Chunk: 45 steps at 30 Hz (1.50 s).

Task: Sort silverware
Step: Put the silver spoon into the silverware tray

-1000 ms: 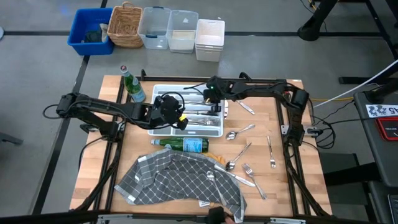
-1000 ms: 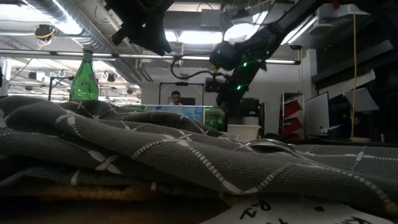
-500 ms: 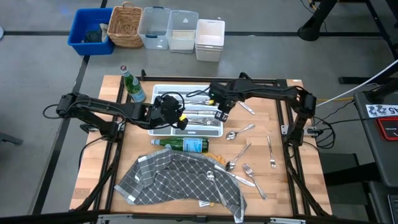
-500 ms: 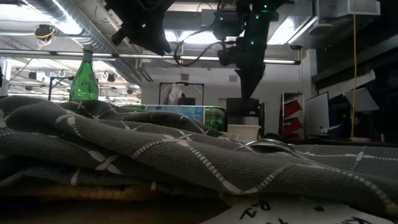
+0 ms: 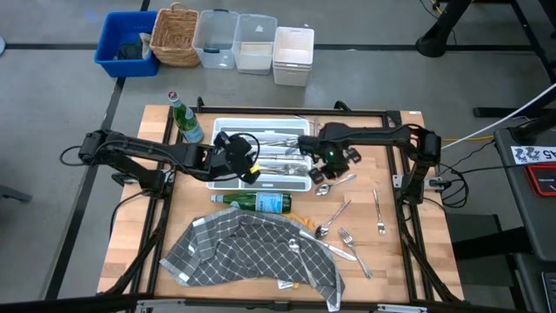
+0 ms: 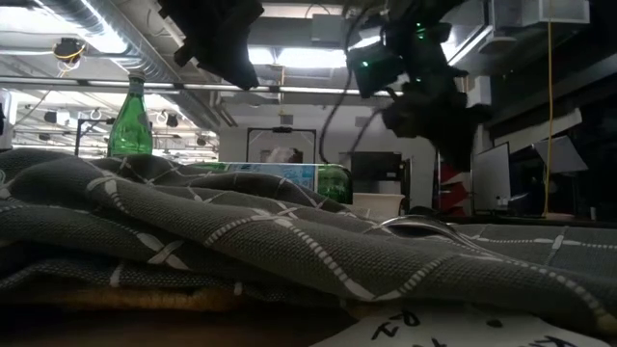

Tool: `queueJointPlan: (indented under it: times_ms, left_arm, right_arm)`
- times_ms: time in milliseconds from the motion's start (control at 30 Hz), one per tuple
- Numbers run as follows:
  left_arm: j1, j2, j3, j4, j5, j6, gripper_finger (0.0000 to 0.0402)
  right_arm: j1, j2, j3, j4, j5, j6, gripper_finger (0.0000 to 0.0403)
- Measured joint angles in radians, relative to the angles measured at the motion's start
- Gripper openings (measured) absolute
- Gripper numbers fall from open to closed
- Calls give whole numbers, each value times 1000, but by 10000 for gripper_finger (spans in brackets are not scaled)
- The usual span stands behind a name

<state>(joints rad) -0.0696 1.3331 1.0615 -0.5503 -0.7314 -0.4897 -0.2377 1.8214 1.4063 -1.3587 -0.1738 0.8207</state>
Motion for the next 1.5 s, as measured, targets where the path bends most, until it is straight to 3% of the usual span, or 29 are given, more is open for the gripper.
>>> queueJointPlan:
  times_ms: [167,467,733,833,1033,1500]
  left_arm:
    - [2,0,0,0,0,65,86]
    - [37,0,0,-19,0,79,86]
    - [65,0,0,-23,41,113,86]
    - [73,0,0,-23,45,132,86]
    - [80,0,0,-22,45,160,86]
    - [79,0,0,-22,45,157,86]
  right_arm:
    - [33,0,-68,12,-22,130,72]
    - [48,0,-165,195,-24,394,72]
    - [48,0,-168,229,116,557,72]
    - [50,0,-198,319,147,617,72]
    - [69,0,-305,500,166,710,72]
    - [228,-3,-335,517,240,716,72]
